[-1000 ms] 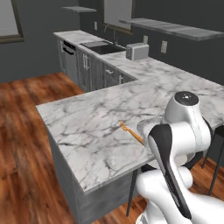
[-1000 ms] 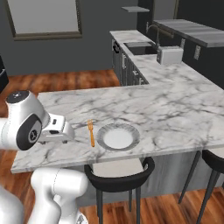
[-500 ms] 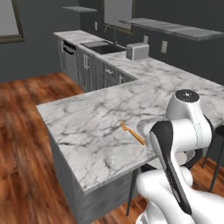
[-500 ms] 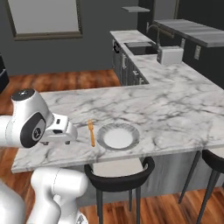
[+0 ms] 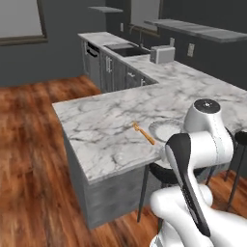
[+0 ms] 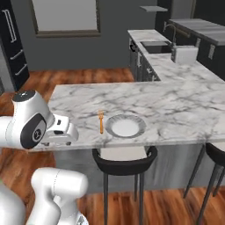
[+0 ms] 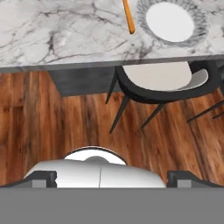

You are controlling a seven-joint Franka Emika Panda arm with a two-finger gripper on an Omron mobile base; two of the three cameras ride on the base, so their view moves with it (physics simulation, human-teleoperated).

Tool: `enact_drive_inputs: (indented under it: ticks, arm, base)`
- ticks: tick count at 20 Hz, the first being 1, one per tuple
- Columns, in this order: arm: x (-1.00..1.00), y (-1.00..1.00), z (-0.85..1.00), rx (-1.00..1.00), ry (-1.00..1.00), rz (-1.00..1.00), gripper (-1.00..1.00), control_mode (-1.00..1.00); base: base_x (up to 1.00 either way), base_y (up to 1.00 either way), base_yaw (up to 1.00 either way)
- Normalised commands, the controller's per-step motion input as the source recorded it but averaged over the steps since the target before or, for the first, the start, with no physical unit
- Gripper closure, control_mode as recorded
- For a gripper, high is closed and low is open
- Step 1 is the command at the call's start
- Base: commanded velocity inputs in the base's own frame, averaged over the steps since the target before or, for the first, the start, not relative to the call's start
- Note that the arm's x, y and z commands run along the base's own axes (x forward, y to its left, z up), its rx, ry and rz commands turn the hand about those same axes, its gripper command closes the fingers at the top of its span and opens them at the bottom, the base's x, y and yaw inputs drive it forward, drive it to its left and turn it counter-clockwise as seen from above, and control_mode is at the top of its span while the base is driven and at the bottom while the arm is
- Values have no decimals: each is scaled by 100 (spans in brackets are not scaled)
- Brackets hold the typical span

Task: Take the fork and place it on the left side of the plate. Then take the spoon and place it on the right side of the plate. Make sure they're directly next to the plate.

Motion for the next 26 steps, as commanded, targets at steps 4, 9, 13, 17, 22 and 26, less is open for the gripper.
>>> enact_drive_inputs:
  ticks: [4,9,13,17,22,26]
  arm:
    - [0,0,0,0,0,0,-100,100]
    - [0,0,0,0,0,0,-100,100]
    - [0,0,0,0,0,0,-100,100]
    - [0,0,0,0,0,0,-100,100]
    - [0,0,0,0,0,0,-100,100]
    - [0,0,0,0,0,0,-100,100]
  base:
    - [-36,7,38]
    - [-2,33,53]
    - [1,53,61]
    - [6,47,64]
    - [12,40,64]
    - [27,30,62]
